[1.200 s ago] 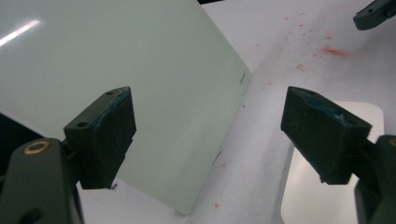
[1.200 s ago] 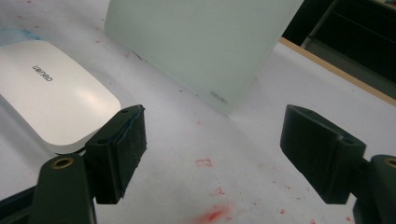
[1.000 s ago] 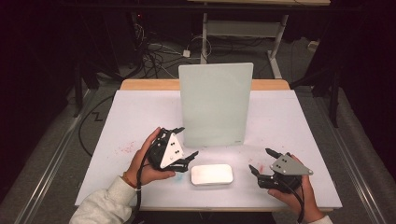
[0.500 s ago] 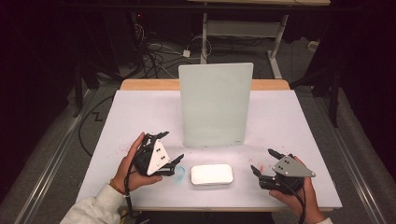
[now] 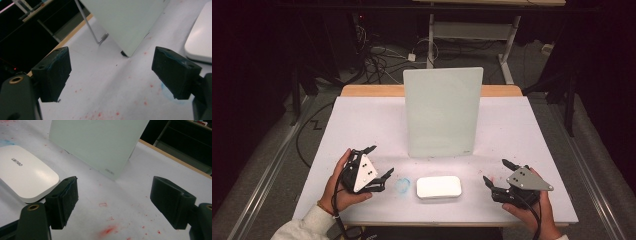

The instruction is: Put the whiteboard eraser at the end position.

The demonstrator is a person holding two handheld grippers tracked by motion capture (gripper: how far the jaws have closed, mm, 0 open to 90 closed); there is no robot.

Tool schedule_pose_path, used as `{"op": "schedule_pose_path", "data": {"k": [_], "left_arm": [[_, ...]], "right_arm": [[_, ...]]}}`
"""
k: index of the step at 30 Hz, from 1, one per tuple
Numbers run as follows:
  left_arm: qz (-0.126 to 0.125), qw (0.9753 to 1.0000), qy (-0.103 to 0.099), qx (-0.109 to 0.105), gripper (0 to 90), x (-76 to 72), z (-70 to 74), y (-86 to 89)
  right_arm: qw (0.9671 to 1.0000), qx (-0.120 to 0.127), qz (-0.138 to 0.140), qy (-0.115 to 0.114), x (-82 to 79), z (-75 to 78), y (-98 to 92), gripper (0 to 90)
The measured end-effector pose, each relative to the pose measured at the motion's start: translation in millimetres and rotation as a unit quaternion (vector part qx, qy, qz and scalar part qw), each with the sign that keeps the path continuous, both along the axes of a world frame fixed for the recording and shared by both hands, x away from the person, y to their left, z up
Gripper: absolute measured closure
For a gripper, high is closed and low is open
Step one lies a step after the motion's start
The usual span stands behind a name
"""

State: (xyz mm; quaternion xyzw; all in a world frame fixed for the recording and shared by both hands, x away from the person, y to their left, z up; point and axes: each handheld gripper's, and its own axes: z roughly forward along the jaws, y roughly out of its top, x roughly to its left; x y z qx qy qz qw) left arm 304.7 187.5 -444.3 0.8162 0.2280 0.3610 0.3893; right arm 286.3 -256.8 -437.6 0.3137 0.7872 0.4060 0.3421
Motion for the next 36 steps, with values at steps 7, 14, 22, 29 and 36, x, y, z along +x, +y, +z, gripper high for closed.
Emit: {"op": "schedule_pose_path", "data": {"k": [7, 14, 22, 29, 36], "left_arm": [[0.012, 0.9995, 0.030, 0.008, 15.4, -3.9, -14.9, 16.0], [0.019, 0.9985, 0.050, 0.010, 15.4, -12.2, -24.0, 24.6], [0.009, 0.9985, 0.051, 0.016, 15.4, -9.7, -26.1, 20.1], [0.008, 0.9984, 0.053, 0.017, 15.5, -9.7, -26.7, 20.2], [0.015, 0.9981, 0.058, 0.011, 15.5, -9.0, -27.0, 22.7]], "right_arm": [[1.0000, -0.001, -0.006, -0.001, 0.8, -1.1, -3.4, 22.9], [1.0000, -0.001, -0.005, -0.001, 2.6, -1.8, -4.5, 22.9], [1.0000, -0.006, 0.000, 0.000, 1.7, -2.3, -2.8, 22.9], [1.0000, -0.007, 0.000, -0.002, -0.6, -1.8, -1.3, 22.9], [1.0000, -0.007, 0.002, 0.003, 1.6, -2.8, -0.4, 22.9]]}}
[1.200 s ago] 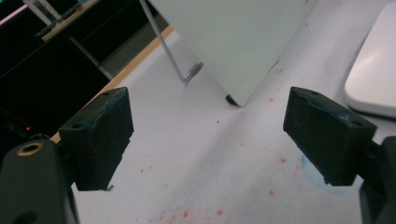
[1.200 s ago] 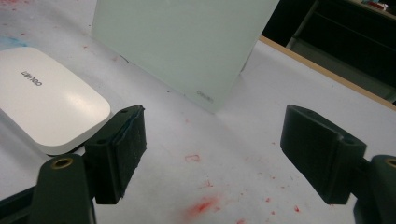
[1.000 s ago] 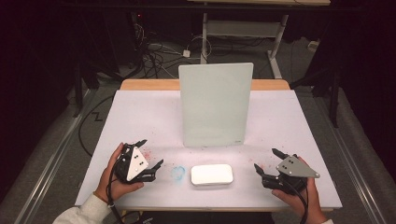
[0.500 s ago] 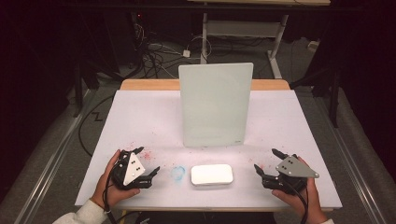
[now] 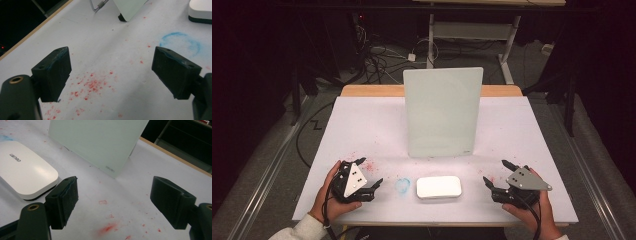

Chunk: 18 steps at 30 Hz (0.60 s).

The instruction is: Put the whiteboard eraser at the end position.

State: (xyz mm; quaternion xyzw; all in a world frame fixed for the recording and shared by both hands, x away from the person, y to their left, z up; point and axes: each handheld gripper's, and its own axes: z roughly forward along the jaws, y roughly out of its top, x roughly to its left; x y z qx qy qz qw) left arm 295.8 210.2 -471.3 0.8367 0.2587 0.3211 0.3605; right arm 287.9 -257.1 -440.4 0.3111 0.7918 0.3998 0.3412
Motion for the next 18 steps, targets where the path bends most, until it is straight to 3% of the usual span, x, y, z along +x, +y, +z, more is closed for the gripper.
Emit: {"op": "schedule_pose_path", "data": {"k": [18], "left_arm": [[0.004, 0.9999, 0.010, -0.011, 15.5, 6.4, -1.1, 2.1]], "right_arm": [[1.0000, 0.004, 0.001, 0.004, 6.2, -2.8, -1.1, 22.8]]}}
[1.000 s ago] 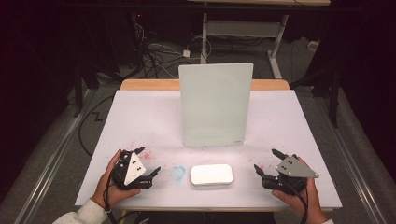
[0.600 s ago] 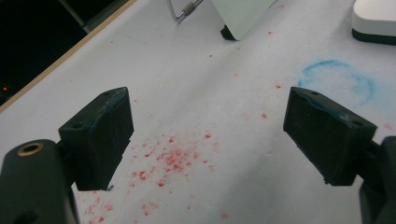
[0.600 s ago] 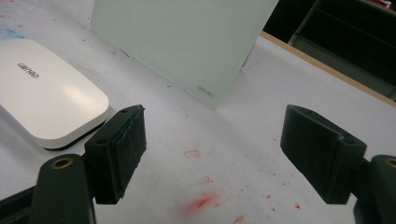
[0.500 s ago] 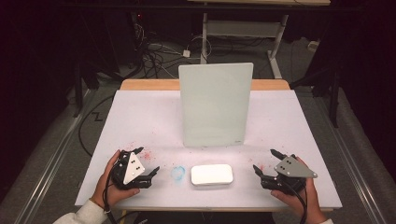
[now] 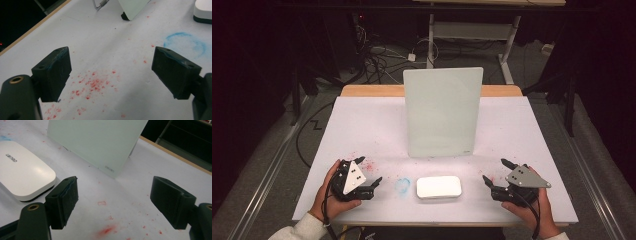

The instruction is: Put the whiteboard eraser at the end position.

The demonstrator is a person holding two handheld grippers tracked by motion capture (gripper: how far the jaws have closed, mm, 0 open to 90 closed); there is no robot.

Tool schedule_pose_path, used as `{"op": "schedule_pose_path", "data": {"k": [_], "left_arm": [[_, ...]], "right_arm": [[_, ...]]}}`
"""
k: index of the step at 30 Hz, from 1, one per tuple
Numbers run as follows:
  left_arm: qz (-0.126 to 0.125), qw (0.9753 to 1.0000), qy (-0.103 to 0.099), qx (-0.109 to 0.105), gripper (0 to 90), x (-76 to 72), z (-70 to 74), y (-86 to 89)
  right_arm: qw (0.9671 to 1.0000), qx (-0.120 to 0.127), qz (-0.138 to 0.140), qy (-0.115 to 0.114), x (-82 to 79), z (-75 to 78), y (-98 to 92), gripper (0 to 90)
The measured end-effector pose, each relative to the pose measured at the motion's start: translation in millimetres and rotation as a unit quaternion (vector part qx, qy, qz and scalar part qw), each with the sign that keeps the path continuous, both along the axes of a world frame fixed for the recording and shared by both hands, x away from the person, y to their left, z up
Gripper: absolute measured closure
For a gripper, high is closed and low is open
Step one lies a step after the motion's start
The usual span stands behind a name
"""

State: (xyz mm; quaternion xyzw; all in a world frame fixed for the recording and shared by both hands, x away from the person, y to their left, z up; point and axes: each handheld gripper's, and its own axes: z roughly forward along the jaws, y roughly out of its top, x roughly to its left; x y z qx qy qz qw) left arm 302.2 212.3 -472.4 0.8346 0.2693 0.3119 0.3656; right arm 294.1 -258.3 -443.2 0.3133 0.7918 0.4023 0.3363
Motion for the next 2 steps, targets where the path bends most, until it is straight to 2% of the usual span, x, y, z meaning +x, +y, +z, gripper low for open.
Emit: {"op": "schedule_pose_path", "data": {"k": [2], "left_arm": [[-0.001, 1.0000, 0.002, 0.003, 15.6, 0.5, -0.7, -1.1]], "right_arm": [[1.0000, 0.003, -0.003, -0.002, -0.1, 0.0, -1.4, 22.7]]}}
